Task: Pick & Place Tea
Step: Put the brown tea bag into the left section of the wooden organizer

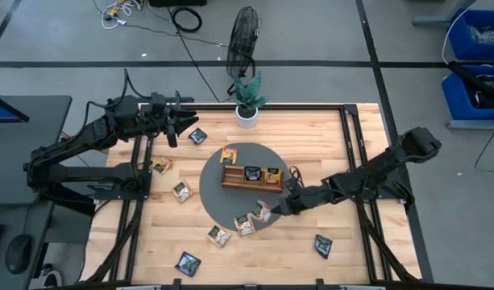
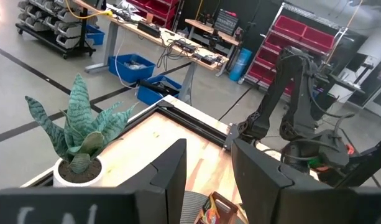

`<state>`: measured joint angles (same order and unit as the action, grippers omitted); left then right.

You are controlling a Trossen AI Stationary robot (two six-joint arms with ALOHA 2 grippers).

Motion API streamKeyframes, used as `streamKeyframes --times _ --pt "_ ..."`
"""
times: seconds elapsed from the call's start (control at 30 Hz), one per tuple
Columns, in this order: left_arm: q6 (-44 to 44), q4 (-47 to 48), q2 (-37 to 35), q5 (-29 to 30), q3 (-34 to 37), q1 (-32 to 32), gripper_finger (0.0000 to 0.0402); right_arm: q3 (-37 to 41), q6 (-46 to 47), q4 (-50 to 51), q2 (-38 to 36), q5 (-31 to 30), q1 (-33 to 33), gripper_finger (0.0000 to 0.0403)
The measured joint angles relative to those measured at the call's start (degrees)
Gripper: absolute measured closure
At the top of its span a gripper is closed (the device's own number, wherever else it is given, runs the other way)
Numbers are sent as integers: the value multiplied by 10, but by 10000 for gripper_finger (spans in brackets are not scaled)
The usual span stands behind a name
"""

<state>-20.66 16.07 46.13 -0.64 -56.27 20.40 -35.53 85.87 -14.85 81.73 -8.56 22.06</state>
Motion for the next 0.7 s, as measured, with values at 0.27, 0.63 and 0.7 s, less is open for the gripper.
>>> streamKeyframes --times 0.27,0.63,0.7 --pt "-13 0 0 0 0 0 271 -90 -108 65 0 6 -59 403" --pt "-47 0 0 0 0 0 271 -194 -245 191 0 -13 -126 403" --pt "-55 0 0 -1 0 0 271 -208 -269 196 0 -24 -137 403"
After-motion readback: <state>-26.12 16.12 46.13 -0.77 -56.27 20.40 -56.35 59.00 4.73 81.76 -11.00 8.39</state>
